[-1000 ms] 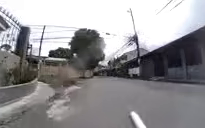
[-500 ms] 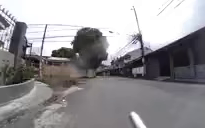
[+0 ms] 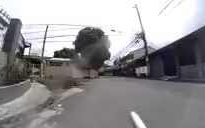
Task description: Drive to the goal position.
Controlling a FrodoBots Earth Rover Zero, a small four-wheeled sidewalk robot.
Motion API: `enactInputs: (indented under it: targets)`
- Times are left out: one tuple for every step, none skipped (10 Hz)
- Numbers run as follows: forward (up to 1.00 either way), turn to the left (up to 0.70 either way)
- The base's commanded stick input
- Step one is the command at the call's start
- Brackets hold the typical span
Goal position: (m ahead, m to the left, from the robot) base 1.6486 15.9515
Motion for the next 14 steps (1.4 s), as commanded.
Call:
enactInputs:
  targets:
    - [0.70, -0.35]
    - [0.70, -0.32]
    - [0.70, -0.24]
    - [0.70, -0.04]
    - [0.70, 0.00]
    - [0.70, 0.00]
    - [0.70, 0.00]
    - [0.70, 0.00]
    - [0.70, 0.00]
    - [0.70, 0.00]
    - [0.70, 0.00]
    - [0.70, 0.00]
    - [0.70, 0.00]
    - [0.70, 0.00]
